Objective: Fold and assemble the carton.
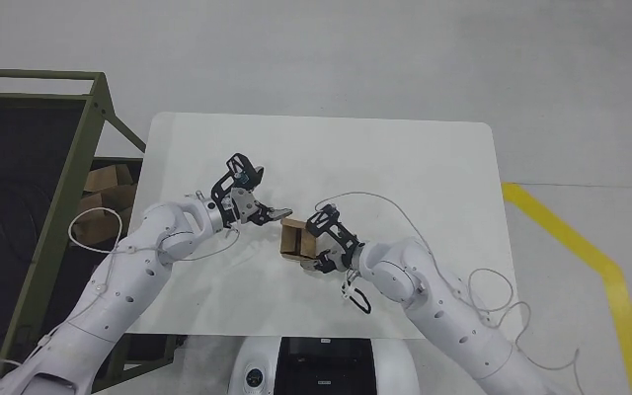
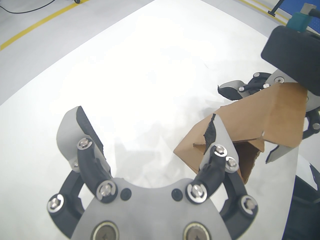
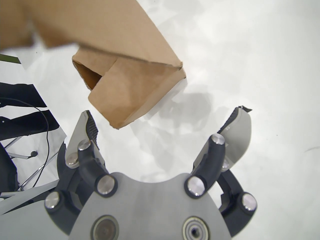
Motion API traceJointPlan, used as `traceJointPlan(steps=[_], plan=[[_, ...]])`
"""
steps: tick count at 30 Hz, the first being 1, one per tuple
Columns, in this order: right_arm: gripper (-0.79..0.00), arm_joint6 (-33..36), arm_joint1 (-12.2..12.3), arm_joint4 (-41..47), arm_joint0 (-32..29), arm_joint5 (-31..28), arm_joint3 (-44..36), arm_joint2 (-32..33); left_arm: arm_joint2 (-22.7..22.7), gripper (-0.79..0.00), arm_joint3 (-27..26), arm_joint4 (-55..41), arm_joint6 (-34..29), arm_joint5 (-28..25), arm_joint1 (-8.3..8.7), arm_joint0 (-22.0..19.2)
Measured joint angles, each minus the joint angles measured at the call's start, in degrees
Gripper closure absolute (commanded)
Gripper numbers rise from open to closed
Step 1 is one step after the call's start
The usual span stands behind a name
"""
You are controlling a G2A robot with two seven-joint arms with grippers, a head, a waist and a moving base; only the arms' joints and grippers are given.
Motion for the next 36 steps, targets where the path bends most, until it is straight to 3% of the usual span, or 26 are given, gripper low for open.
traceJointPlan(steps=[19,29,36], plan=[[-0.785,-3.48,-1.35,0.35,1.71,4.27,3.48,-0.09,-0.98,-0.785,0.89,2.24,0.33,-1.79,-0.58,0.76],[-0.785,-3.57,-0.12,4.77,-1.06,-7.14,-2.28,3.3,-0.23,-0.785,2.25,2.44,0.16,-2.0,-1.29,-0.17],[-0.785,-3.51,1.02,0.22,-3.94,-6.92,-9.69,6.28,0.52,-0.785,3.06,2.55,-0.04,-2.28,-1.81,-0.89]])
